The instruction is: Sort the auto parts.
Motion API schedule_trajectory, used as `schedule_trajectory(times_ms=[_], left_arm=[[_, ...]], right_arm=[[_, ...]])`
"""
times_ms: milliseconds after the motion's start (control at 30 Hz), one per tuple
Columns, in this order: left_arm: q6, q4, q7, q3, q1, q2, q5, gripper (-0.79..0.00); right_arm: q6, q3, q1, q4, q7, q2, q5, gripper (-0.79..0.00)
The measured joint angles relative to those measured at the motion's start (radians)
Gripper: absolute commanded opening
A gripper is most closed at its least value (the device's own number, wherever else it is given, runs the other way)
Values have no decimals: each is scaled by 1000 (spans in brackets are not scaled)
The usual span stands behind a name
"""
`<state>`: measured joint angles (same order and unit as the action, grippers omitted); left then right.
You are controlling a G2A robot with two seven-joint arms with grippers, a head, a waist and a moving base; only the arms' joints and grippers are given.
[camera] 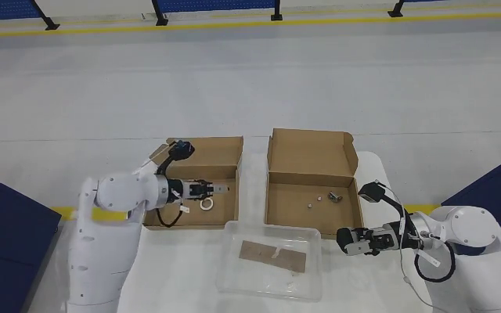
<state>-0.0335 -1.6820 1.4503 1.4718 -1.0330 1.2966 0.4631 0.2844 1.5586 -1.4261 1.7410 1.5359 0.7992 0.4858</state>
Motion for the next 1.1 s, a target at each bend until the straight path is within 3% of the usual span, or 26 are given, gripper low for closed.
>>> schedule_trajectory(times_ms=[133, 667, 1100], left_arm=[[54, -5, 27, 23, -11, -9, -115, 0], [192, -26, 18, 36, -41, -43, -303, 0], [196, -27, 19, 37, -43, -44, -305, 0]], right_arm=[[0, 0, 0, 0, 0, 0, 0, 0], [0, 0, 0, 0, 0, 0, 0, -1], [0, 0, 0, 0, 0, 0, 0, -1]])
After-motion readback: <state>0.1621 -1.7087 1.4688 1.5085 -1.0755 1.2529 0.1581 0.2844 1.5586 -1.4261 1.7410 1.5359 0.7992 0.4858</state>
